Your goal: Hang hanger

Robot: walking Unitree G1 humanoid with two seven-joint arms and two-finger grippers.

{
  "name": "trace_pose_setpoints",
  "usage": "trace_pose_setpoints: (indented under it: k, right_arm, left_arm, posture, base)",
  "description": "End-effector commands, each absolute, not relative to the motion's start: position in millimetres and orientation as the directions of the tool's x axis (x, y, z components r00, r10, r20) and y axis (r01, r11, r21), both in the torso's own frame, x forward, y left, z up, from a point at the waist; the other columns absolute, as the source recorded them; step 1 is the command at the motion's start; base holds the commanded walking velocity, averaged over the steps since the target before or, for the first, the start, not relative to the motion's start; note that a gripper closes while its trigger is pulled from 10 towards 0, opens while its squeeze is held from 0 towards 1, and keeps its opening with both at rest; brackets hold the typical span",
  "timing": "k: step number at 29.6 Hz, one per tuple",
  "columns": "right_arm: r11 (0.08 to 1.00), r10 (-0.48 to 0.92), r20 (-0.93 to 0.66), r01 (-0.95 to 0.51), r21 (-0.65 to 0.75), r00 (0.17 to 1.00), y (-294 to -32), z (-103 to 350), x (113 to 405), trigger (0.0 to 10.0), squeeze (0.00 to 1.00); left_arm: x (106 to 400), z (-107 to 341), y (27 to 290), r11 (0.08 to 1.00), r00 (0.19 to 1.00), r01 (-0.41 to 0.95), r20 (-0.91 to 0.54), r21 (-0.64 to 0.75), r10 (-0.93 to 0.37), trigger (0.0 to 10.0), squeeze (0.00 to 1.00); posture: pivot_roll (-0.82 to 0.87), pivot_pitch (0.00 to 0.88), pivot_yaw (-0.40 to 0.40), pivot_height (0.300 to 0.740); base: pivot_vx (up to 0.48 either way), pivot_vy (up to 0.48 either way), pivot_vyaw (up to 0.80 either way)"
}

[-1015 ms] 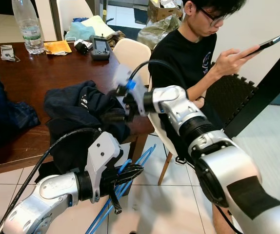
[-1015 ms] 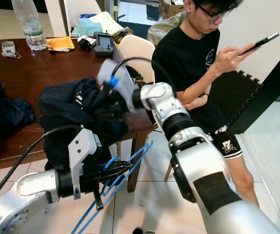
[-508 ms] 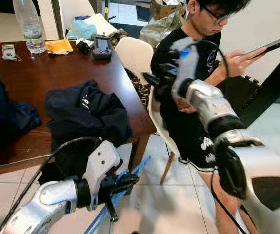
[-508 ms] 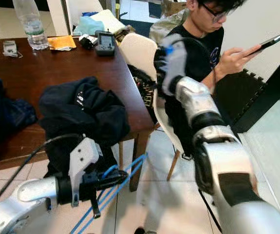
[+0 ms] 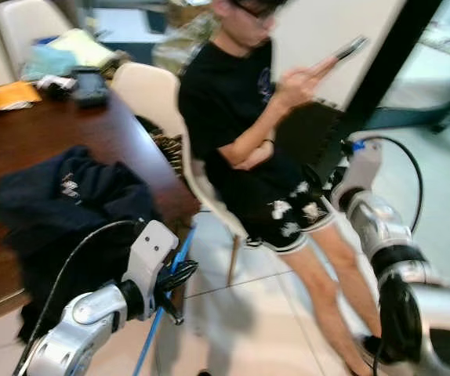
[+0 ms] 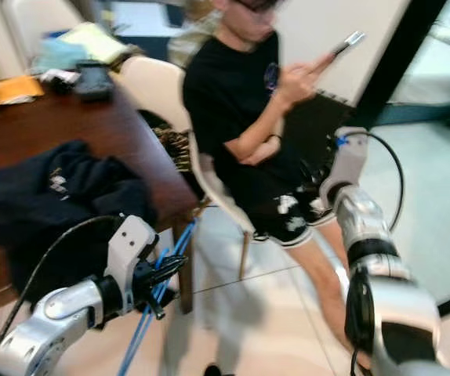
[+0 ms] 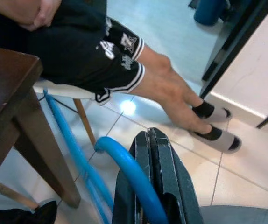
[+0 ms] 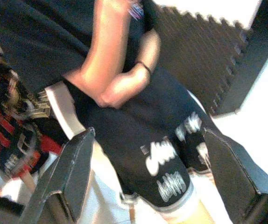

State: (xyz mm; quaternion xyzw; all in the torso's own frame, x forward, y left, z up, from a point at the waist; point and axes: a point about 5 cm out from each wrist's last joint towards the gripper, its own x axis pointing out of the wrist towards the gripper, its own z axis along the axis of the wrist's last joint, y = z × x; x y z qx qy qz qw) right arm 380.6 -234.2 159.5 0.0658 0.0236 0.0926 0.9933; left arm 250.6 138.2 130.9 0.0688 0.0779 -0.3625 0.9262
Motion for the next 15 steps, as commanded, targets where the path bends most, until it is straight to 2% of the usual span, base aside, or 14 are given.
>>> trace_pose_setpoints:
  k: [1,2,6,9,10,11,15]
  right_arm:
    - [0.921,0.359,-0.031,-0.348,0.176,0.933,-219.7,136.8,363.3,10.0,0.0]
    - [0.891,0.435,-0.037,-0.423,0.166,0.9,-214.6,127.2,351.8,10.0,0.0]
    - [0.877,0.467,-0.055,-0.455,0.153,0.882,-212.8,119.8,343.7,10.0,0.0]
    - [0.926,0.376,-0.172,-0.363,0.104,0.91,-228.0,96.2,334.2,10.0,0.0]
    - [0.926,0.376,-0.172,-0.363,0.104,0.91,-228.0,96.2,334.2,10.0,0.0]
    - [0.943,0.33,-0.194,-0.315,0.104,0.924,-233.5,91.3,333.2,10.0,0.0]
    - [0.965,0.255,-0.207,-0.238,0.106,0.944,-236.5,88.1,333.8,10.0,0.0]
  left_arm:
    - [253.2,127.8,141.7,0.745,0.744,0.662,-0.195,0.08,-0.639,10.0,0.0]
    - [254.4,128.6,142.0,0.742,0.742,0.665,-0.193,0.084,-0.643,10.0,0.0]
    - [255.1,129.3,141.6,0.737,0.737,0.67,-0.19,0.084,-0.648,10.0,0.0]
    - [246.6,130.2,130.9,0.645,0.641,0.762,-0.194,0.049,-0.743,10.0,0.0]
    - [246.6,130.2,130.9,0.645,0.641,0.762,-0.194,0.049,-0.743,10.0,0.0]
    - [240.9,132.0,126.0,0.595,0.59,0.803,-0.186,0.03,-0.786,10.0,0.0]
    - [241.5,133.7,116.9,0.574,0.565,0.819,-0.185,0.007,-0.804,10.0,0.0]
  posture:
    - [0.16,0.104,-0.075,0.74]
    - [0.16,0.104,-0.071,0.74]
    - [0.16,0.106,-0.067,0.74]
    - [0.15,0.113,-0.065,0.74]
    - [0.15,0.113,-0.065,0.74]
    - [0.16,0.117,-0.067,0.74]
    - [0.16,0.124,-0.061,0.74]
  base:
    - [0.0,0.0,0.0]
    - [0.0,0.0,0.0]
    - [0.0,0.0,0.0]
    - [0.0,0.0,0.0]
    - [0.0,0.0,0.0]
    - [0.0,0.0,0.0]
    - [0.0,0.0,0.0]
